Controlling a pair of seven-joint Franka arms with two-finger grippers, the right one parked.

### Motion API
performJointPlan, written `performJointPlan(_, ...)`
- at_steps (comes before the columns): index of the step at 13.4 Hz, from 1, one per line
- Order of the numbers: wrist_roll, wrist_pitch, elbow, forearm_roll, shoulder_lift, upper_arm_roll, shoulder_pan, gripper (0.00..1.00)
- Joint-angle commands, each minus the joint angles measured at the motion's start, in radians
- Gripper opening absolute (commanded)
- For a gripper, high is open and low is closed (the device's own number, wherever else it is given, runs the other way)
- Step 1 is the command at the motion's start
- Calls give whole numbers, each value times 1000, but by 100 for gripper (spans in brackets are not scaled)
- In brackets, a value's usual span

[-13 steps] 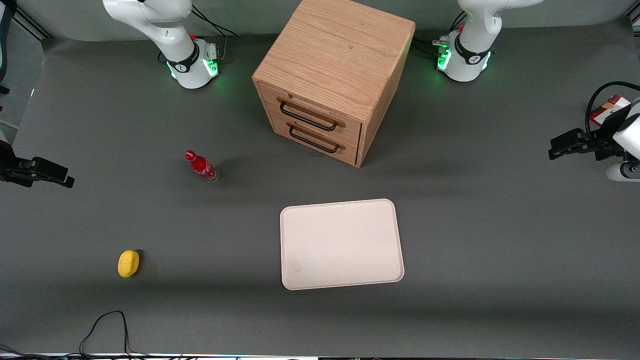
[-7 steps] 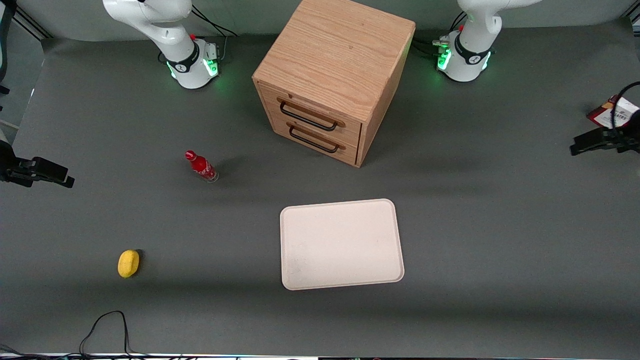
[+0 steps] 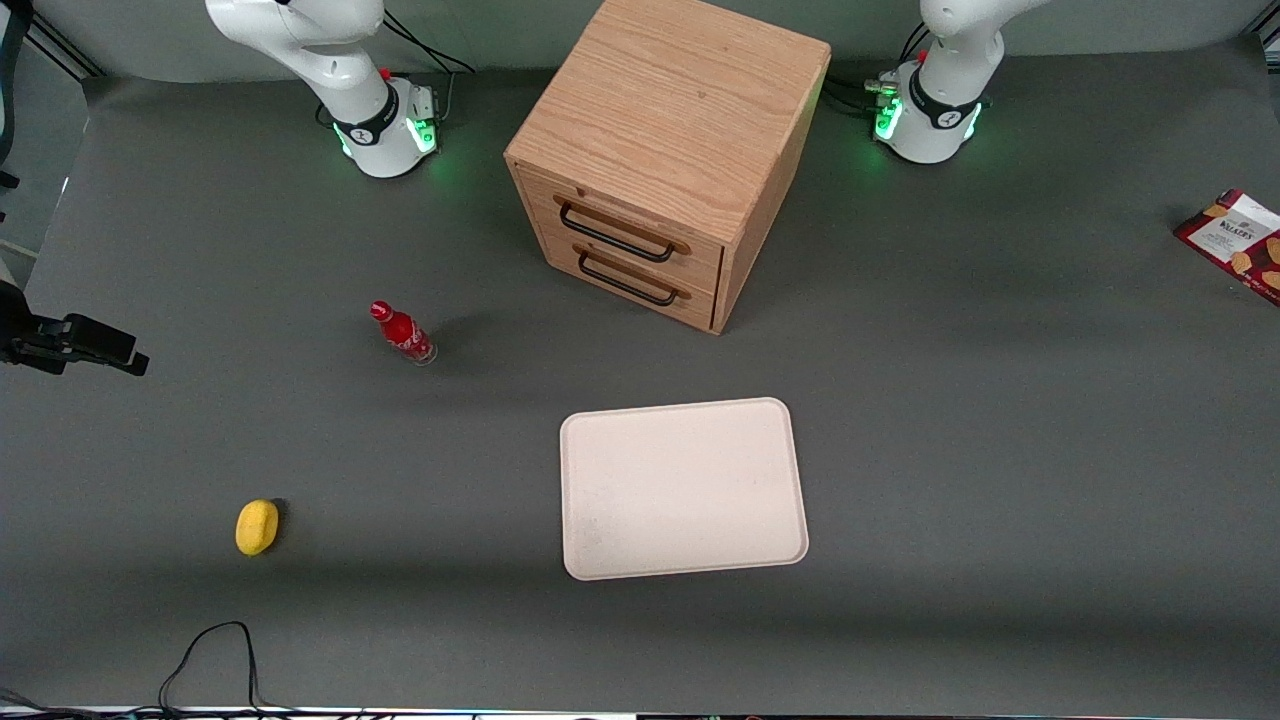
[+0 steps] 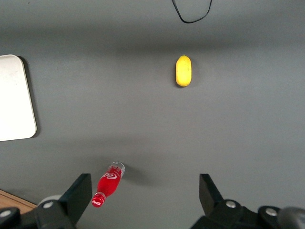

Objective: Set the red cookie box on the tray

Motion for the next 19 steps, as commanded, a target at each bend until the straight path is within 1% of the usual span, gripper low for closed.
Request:
performJointPlan(1,140,70,-13,12,27,-15,159,100)
performJointPlan(4,175,89,-14,-1,55,-16,336,100)
performJointPlan(9,162,92,-35,-4,60,-13,517,100)
performJointPlan(10,160,113,-57,-39,55,-13,564,100)
performJointPlan(11,130,142,-94,-76,44,-13,591,100)
performJointPlan(13,-35,185,-153,-83,17,-15,591,100)
performJointPlan(15,-143,204,-178,-80,3,-22,576,100)
performJointPlan(17,-171,233,-198,-74,4,-22,556,100)
performJointPlan(19,-173,309,-258,-72,7,-22,554,100)
